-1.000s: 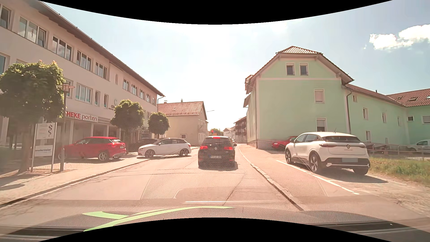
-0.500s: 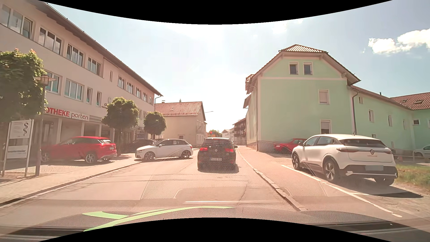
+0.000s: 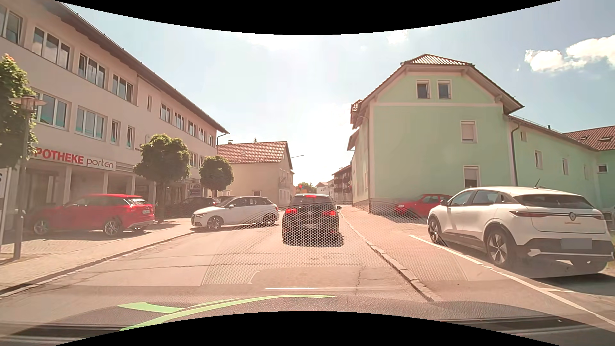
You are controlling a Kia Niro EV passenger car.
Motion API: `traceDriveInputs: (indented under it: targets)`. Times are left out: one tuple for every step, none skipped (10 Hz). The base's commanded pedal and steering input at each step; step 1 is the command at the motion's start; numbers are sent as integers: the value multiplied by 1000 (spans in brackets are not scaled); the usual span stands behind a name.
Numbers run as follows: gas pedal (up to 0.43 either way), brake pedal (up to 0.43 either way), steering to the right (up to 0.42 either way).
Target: Follow the waypoints while adhering to traffic rules and regulations
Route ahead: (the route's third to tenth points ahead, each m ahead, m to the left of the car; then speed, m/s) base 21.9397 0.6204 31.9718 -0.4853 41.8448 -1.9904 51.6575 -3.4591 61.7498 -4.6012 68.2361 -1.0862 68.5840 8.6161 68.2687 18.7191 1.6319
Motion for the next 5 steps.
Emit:
traceDriveInputs:
  targets:
    - [0, 6, 18]
    - [0, 0, 18]
    - [0, 0, 18]
    - [0, 0, 18]
    - [0, 0, 17]
